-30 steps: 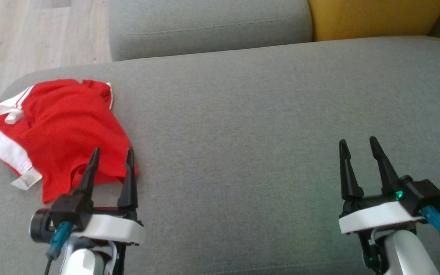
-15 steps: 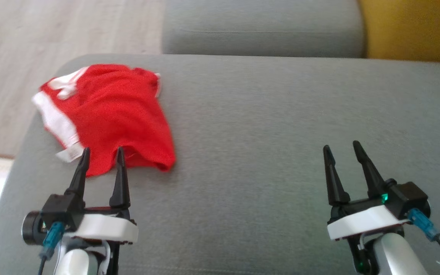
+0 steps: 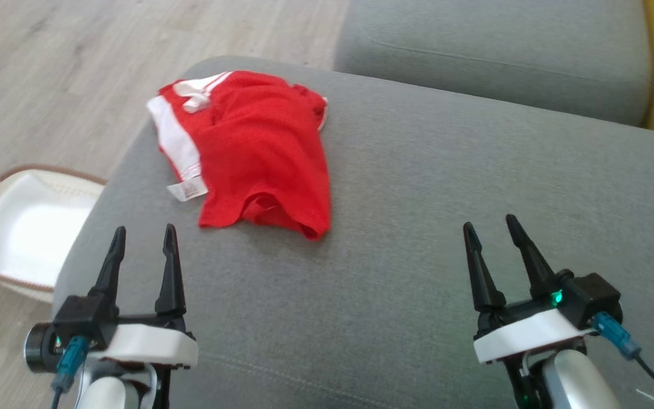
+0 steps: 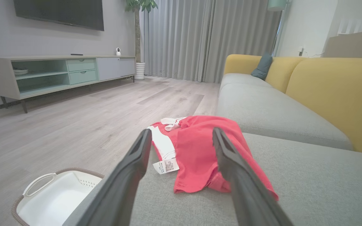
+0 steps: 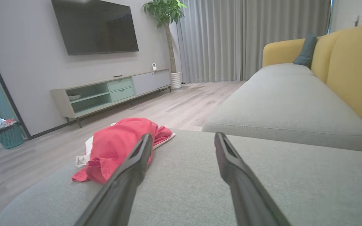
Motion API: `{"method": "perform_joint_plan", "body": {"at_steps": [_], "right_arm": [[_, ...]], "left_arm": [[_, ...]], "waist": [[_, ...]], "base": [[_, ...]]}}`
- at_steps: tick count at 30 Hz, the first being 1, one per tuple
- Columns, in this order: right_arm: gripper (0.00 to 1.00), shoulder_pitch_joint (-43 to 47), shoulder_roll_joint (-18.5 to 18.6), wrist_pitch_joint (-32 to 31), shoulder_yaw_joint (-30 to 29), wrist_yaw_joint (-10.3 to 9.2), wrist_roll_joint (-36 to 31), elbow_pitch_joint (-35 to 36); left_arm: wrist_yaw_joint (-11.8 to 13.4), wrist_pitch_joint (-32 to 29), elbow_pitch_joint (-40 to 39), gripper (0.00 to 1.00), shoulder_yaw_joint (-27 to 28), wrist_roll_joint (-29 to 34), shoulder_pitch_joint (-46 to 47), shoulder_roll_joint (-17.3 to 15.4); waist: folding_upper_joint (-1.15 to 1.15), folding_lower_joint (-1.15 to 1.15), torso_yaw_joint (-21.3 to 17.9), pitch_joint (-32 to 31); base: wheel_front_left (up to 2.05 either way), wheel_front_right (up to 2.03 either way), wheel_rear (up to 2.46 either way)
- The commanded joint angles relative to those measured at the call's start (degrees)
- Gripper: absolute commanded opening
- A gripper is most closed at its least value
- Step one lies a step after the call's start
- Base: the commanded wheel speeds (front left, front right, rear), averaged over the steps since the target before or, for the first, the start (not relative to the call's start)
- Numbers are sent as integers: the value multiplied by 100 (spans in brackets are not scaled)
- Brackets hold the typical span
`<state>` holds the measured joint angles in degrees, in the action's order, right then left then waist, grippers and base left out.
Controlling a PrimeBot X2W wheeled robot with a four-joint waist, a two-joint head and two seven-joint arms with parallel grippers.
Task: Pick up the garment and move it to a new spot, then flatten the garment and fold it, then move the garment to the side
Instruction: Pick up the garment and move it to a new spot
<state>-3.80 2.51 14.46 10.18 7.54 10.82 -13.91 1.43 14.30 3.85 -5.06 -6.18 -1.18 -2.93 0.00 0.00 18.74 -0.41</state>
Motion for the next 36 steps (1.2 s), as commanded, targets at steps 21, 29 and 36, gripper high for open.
{"method": "perform_joint_plan", "body": {"at_steps": [21,29,36], "right_arm": [[100,-364,37,54,22,-5,-130,202],[100,-616,37,54,-325,-5,-420,303],[100,-835,37,54,-420,-5,-518,413]], "left_arm": [[-99,70,802,100,506,-22,889,-147],[-521,-651,2178,100,527,-200,2518,-699],[-829,-1623,3565,100,236,-452,3499,-1047]], "waist": [[0,0,-587,607],[0,0,-896,1234],[0,0,-1236,1763]], "base": [[0,0,0],[0,0,0],[0,0,0]]}}
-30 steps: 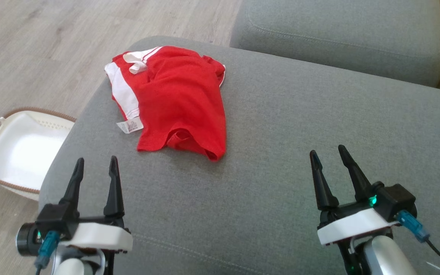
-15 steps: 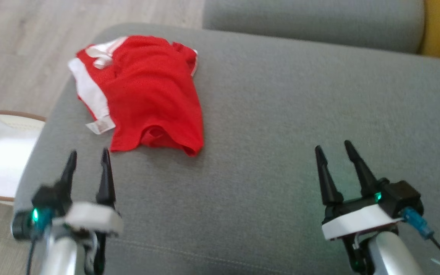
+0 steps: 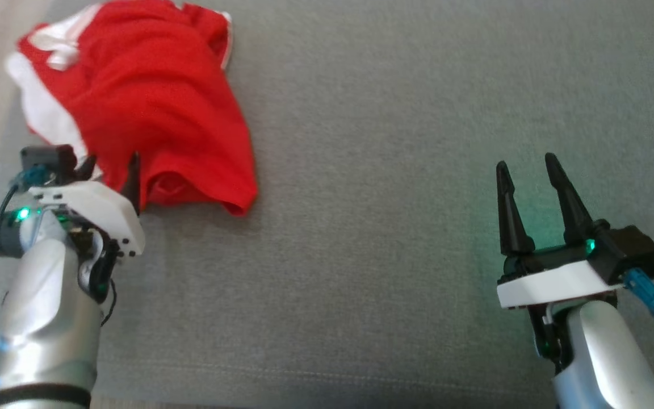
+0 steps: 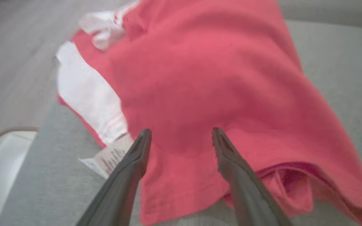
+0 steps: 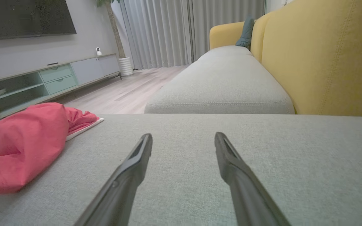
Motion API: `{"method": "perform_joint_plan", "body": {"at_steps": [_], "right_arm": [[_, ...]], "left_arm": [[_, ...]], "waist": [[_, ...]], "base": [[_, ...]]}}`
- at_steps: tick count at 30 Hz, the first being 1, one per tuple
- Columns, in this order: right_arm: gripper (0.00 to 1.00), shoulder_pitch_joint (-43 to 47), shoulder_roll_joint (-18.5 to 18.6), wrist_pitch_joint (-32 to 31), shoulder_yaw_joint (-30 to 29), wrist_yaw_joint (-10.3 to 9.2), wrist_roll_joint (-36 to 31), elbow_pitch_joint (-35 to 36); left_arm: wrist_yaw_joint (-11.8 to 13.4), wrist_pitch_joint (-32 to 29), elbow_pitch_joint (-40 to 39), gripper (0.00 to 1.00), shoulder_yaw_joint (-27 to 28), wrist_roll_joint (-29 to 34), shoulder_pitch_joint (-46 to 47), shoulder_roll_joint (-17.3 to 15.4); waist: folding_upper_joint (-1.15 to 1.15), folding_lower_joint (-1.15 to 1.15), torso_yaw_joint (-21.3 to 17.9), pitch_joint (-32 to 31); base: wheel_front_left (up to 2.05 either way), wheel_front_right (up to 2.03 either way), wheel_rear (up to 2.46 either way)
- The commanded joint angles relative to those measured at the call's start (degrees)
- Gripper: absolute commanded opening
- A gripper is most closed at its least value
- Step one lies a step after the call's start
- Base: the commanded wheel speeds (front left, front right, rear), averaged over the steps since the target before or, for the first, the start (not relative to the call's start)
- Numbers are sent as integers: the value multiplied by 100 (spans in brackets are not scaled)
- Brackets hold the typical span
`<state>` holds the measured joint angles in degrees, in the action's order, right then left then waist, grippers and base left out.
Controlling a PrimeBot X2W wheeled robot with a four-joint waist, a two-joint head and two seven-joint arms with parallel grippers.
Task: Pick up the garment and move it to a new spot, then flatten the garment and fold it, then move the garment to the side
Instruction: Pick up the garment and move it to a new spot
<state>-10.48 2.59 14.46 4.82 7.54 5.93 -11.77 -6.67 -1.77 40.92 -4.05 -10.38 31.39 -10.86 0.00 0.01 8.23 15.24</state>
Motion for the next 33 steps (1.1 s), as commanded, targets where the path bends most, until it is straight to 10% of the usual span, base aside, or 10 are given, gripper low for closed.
{"method": "perform_joint_plan", "body": {"at_steps": [1,16,17,18,33], "right_arm": [[100,-187,29,54,108,-5,-32,211],[100,-323,29,54,10,-5,-47,320],[100,-330,29,54,2,-5,-50,316],[100,-335,29,54,-6,-5,-51,309],[100,-76,29,54,126,-5,236,44]], "left_arm": [[-39,-141,28,100,80,-99,347,-279],[-80,-858,1255,100,-1393,-1220,1147,-962],[-80,-871,1276,23,-1491,-1320,1158,-986],[-80,-862,1291,0,-1584,-1404,1162,-1010],[7,586,1108,0,-1872,-1944,976,-1229]], "waist": [[0,-1,-225,249],[0,-1,-539,613],[0,-1,-539,610],[0,-1,-537,595],[0,-1,-508,-600]], "base": [[0,0,0],[0,0,0],[0,0,0],[0,0,0],[0,0,0]]}}
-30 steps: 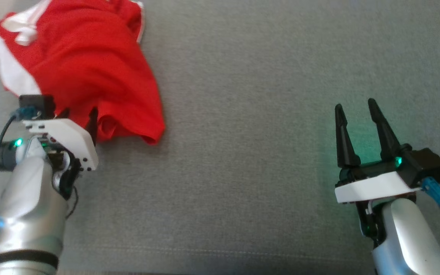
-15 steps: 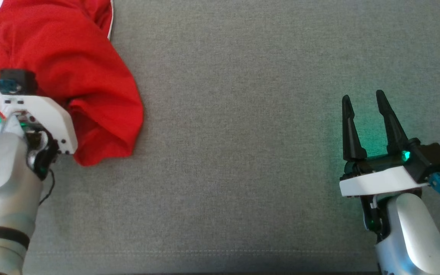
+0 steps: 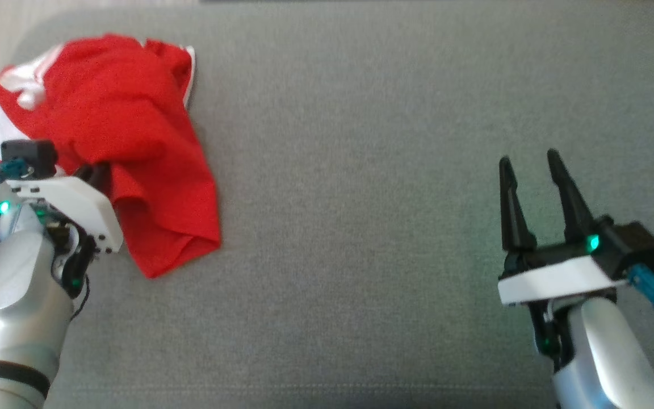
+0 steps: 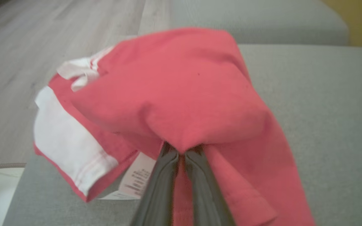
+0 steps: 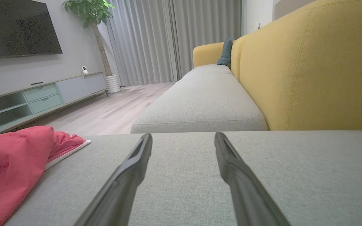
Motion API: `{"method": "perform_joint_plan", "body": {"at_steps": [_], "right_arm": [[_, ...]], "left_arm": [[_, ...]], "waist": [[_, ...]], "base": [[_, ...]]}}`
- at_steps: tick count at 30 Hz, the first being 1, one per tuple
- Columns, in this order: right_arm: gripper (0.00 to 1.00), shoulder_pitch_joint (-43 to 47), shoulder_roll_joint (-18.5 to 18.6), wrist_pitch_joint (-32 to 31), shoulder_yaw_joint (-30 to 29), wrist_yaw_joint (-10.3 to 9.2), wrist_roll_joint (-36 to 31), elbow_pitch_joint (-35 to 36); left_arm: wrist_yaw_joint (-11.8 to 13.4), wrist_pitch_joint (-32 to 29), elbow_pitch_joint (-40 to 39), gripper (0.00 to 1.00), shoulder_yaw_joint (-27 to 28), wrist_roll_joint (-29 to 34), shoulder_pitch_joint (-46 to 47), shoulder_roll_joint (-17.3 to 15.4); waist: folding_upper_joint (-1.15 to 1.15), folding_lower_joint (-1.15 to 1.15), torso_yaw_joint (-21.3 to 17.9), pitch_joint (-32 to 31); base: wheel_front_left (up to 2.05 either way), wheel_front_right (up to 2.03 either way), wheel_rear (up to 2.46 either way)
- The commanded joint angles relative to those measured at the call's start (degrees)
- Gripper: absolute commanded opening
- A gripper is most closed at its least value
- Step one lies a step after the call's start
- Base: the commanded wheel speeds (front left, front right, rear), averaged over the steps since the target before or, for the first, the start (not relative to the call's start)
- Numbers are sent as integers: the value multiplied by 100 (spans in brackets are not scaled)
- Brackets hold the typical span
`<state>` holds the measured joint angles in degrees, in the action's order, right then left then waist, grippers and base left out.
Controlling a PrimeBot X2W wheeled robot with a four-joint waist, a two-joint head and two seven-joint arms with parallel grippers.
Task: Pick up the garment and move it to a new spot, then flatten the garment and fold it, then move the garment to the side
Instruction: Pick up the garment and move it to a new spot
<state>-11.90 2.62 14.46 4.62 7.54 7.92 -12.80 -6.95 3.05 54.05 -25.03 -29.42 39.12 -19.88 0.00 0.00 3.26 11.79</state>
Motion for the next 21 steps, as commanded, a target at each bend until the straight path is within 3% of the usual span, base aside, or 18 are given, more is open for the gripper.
{"method": "perform_joint_plan", "body": {"at_steps": [1,13,16,21], "right_arm": [[100,100,26,54,155,-5,64,127],[100,365,26,54,289,-5,252,52],[100,371,26,54,248,-5,253,93],[100,293,26,54,73,-5,174,180]], "left_arm": [[67,216,-301,0,255,-46,189,-341],[808,888,-2331,0,694,-115,24,-518],[1075,820,-3170,0,780,-109,-35,-552],[1226,488,-3873,0,725,-123,-61,-550]], "waist": [[0,0,-14,-347],[0,0,-111,-980],[0,0,-228,-1032],[0,0,-434,-983]], "base": [[0,0,0],[0,0,0],[0,0,0],[0,0,0]]}}
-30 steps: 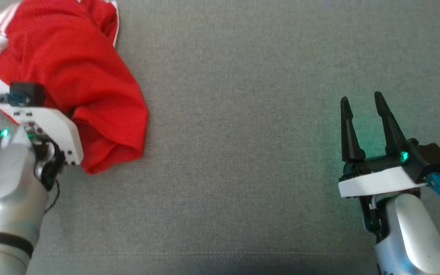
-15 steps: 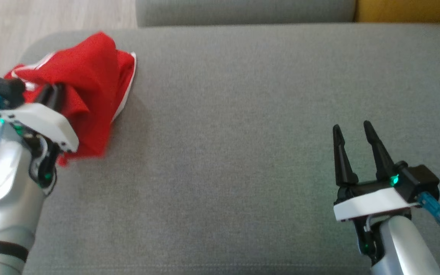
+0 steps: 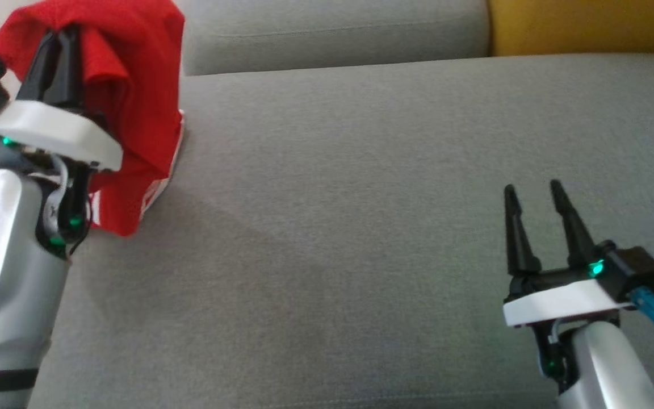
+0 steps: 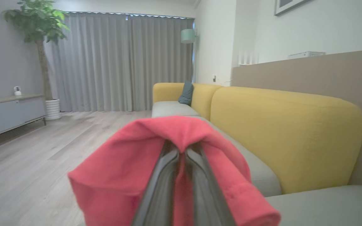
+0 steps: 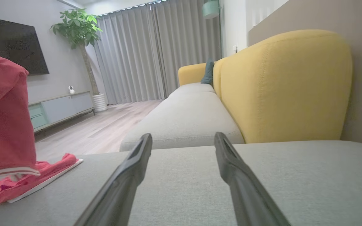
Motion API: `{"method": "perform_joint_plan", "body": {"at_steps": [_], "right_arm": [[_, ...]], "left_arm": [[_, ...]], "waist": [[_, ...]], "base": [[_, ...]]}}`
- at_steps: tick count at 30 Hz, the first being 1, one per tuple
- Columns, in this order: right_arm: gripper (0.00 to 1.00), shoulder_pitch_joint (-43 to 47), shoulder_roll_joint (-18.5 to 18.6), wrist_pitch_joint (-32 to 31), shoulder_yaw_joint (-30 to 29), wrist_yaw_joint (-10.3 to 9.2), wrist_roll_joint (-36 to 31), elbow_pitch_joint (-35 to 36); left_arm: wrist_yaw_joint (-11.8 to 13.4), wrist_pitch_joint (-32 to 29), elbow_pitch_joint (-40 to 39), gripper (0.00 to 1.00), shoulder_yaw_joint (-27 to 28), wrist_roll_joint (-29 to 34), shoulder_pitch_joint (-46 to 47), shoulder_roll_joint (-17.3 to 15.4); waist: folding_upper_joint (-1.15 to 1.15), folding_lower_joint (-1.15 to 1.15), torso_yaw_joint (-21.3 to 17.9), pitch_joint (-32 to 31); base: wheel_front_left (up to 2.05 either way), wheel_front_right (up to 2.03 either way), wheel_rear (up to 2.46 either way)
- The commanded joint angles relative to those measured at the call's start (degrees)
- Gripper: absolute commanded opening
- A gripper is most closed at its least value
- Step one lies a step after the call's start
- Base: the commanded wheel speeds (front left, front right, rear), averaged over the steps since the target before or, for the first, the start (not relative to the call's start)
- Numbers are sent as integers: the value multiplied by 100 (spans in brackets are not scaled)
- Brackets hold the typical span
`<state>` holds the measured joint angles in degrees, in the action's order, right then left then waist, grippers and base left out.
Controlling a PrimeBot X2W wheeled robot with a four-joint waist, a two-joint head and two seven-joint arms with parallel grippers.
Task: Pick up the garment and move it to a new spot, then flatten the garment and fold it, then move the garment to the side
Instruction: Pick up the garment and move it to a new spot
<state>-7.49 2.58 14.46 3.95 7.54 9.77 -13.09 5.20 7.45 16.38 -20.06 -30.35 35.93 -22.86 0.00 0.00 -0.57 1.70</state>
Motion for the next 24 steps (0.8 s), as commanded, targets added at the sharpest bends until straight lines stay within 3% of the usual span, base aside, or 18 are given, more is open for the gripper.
{"method": "perform_joint_plan", "body": {"at_steps": [1,8,10,19,20,21,22,24], "right_arm": [[100,-180,30,54,74,-5,-46,239],[100,-487,30,54,-447,-5,-251,504],[100,-635,30,54,-608,-5,-325,623],[100,-1014,30,54,-523,-5,-186,817],[100,-1027,30,54,-504,-5,-155,823],[100,-1038,30,54,-480,-5,-120,823],[100,-1045,30,54,-450,-5,-87,827],[100,-1054,30,54,-405,-5,-34,840]], "left_arm": [[40,-37,-257,0,194,-20,264,-245],[147,-540,-936,0,-202,66,399,2],[147,-674,-990,0,-422,110,526,203],[72,-748,-36,0,-1057,172,934,1077],[60,-706,140,4,-1105,144,975,1226],[52,-641,316,77,-1137,113,1016,1377],[26,-578,490,100,-1160,51,1046,1531],[-113,-433,784,100,-1274,-8,1132,1714]], "waist": [[0,0,-121,46],[0,0,-814,233],[0,0,-1180,357],[0,0,-2351,854],[0,0,-2436,900],[0,0,-2517,942],[0,0,-2588,979],[0,0,-2677,1030]], "base": [[0,0,0],[0,0,0],[0,0,0],[0,0,0],[0,0,0],[0,0,0],[0,0,0],[0,0,0]]}}
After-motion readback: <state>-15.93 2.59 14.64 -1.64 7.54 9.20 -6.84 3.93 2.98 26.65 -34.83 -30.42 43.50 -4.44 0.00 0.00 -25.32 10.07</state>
